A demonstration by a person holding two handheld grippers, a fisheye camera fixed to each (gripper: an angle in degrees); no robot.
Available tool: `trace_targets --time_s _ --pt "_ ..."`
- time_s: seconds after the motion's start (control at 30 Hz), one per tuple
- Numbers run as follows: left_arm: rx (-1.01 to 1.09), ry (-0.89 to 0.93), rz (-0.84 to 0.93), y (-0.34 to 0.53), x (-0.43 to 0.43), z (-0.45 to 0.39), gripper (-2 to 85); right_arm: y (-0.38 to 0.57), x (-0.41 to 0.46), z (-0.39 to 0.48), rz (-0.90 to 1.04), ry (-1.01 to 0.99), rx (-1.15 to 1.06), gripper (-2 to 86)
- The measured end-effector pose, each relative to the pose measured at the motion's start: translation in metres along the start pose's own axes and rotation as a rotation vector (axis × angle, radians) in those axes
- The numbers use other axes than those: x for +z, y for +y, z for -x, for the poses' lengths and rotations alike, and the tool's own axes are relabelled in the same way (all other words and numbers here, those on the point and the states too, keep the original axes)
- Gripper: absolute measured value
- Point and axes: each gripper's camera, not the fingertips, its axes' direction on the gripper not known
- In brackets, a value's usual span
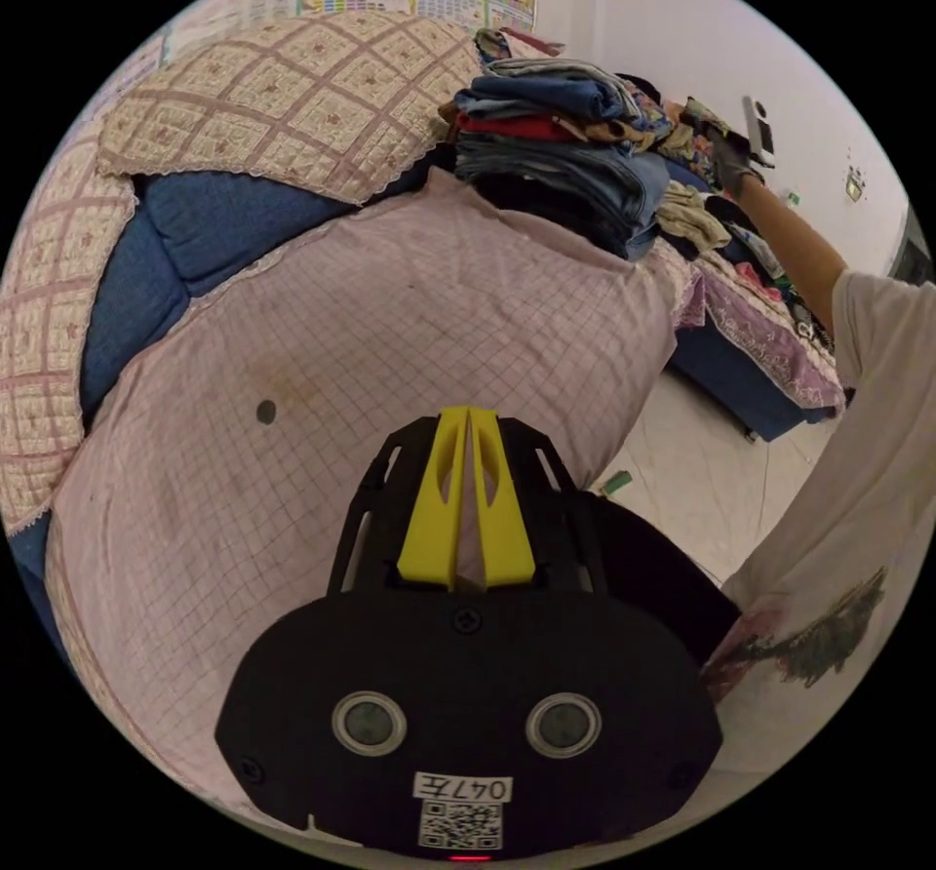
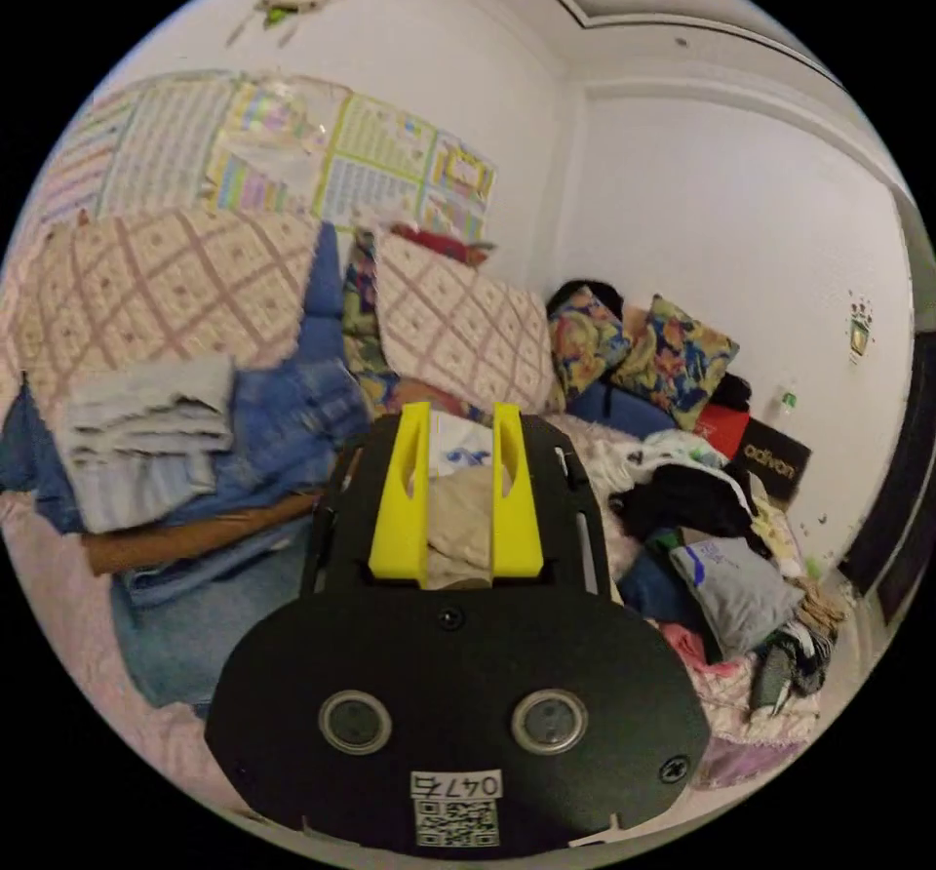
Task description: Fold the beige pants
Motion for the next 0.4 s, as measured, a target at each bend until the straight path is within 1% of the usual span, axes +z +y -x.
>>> trace_targets --time_s 0.03,0.07,0.13,0.17,0.2,0.23,0.27,0.33,0.37,0.4 --pt "0.012 0.012 -0.016 0.002 -0.006 -0.007 -1.0 -0.013 -0.023 0.023 -0.029 -0.117 -0.083 5.6" --pt "0.033 0.012 -0.024 0.005 -0.013 -0.014 -1.0 -0.019 -0.032 0.036 -0.034 -0.180 -0.133 5.7" --pt "0.068 -0.014 -0.019 0.010 -0.023 -0.027 -0.9 -0.035 -0.059 0.099 0.010 -0.485 -0.357 6.8" --pt "0.088 -0.045 -0.015 0.015 -0.032 -0.035 -0.9 -0.037 -0.063 0.116 0.040 -0.548 -0.403 7.3" --pt "0.098 -0.060 -0.014 0.017 -0.037 -0.040 -0.9 -0.038 -0.067 0.151 0.098 -0.601 -0.471 8.3" --pt "0.119 -0.087 -0.013 0.023 -0.048 -0.048 -0.9 -0.035 -0.069 0.186 0.131 -0.579 -0.548 8.7" --pt "0.132 -0.112 -0.021 0.029 -0.062 -0.056 -0.8 -0.032 -0.069 0.203 0.148 -0.547 -0.587 8.9" --pt "0.130 -0.142 -0.042 0.039 -0.084 -0.065 -0.6 -0.018 -0.055 0.264 0.257 -0.369 -0.695 7.7" --pt "0.132 -0.150 -0.051 0.047 -0.099 -0.070 -0.4 -0.014 -0.050 0.276 0.284 -0.320 -0.719 7.3" --pt "0.134 -0.152 -0.050 0.051 -0.105 -0.072 0.0 -0.006 -0.045 0.299 0.311 -0.215 -0.763 6.0"
